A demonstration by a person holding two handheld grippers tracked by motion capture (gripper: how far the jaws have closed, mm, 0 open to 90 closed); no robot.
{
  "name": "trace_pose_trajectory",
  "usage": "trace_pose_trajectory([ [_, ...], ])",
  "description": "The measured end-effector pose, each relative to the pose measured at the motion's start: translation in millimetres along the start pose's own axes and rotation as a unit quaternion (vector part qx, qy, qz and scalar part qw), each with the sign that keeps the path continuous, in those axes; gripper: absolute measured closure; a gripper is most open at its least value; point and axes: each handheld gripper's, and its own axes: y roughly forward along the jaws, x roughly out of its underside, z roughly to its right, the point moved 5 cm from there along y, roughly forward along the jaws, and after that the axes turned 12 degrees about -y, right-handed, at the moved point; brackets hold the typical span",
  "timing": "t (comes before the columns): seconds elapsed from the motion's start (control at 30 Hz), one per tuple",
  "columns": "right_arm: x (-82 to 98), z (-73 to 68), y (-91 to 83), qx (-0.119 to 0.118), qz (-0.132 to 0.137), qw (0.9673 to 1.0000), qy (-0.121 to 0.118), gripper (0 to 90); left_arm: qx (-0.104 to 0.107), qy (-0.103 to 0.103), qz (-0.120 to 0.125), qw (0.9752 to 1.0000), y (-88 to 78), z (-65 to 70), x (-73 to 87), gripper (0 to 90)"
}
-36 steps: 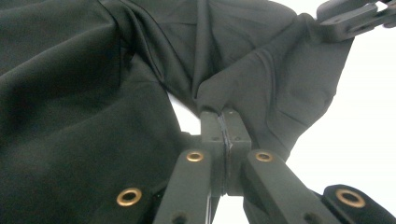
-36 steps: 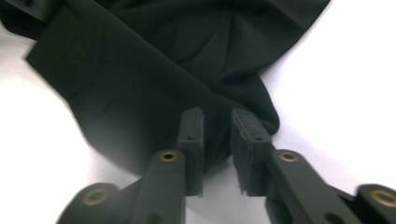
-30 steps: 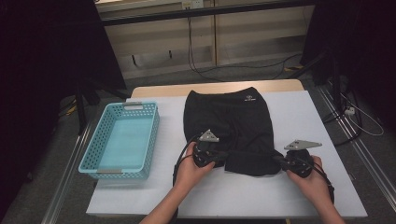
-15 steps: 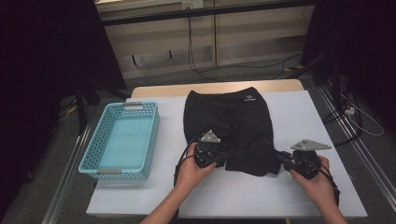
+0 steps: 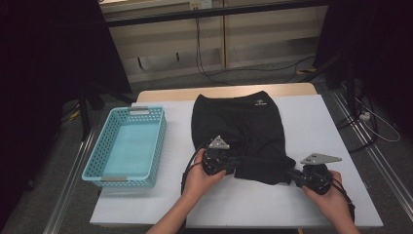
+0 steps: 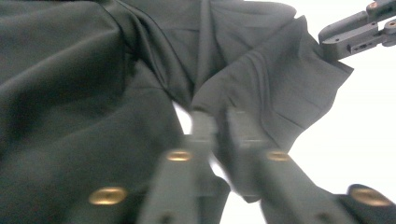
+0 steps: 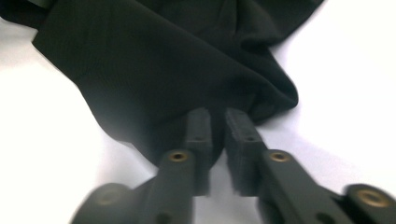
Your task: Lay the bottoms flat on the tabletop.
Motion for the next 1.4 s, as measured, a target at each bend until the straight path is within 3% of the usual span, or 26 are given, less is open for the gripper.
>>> trace_pose_trajectory([
  [0.1,0.9,2.8,0.2,-0.005,0.003,1.0000,0.007,90.0,-0.005,0.000,-0.002,1.0000,-0.7,0.5,3.0,54.8],
  [0.23,1.5,5.0,0.1,-0.009,0.007,0.9999,0.012,90.0,-0.004,0.010,-0.018,0.9998,0.7,6.0,7.9,52.9],
  [0.33,1.6,4.7,-1.1,-0.006,0.003,0.9999,0.008,90.0,-0.007,0.008,-0.030,0.9995,5.0,6.3,11.2,57.5],
  [0.43,2.1,4.8,-2.7,-0.004,0.000,1.0000,0.002,90.0,-0.001,0.001,-0.034,0.9994,5.5,7.3,12.6,70.0],
  [0.47,2.2,4.8,-3.2,-0.004,0.000,1.0000,0.003,90.0,0.007,-0.004,-0.050,0.9987,5.5,9.3,13.8,78.2],
  [0.57,1.2,5.5,-5.7,-0.004,0.005,1.0000,0.002,90.0,0.012,0.002,-0.057,0.9983,6.6,14.4,14.9,88.1],
  [0.83,-5.0,5.6,-19.7,-0.001,0.019,0.9998,-0.001,90.0,0.043,0.002,-0.064,0.9970,0.2,31.3,9.9,89.5],
  [1.07,-12.8,-2.6,-33.3,-0.005,0.023,0.9995,-0.022,90.0,0.073,0.011,-0.058,0.9956,-15.9,52.7,3.6,89.5],
  [1.4,15.4,-1.2,-61.9,-0.006,0.008,0.9999,-0.014,90.0,0.107,0.018,-0.069,0.9916,-27.5,74.1,14.3,89.4],
])
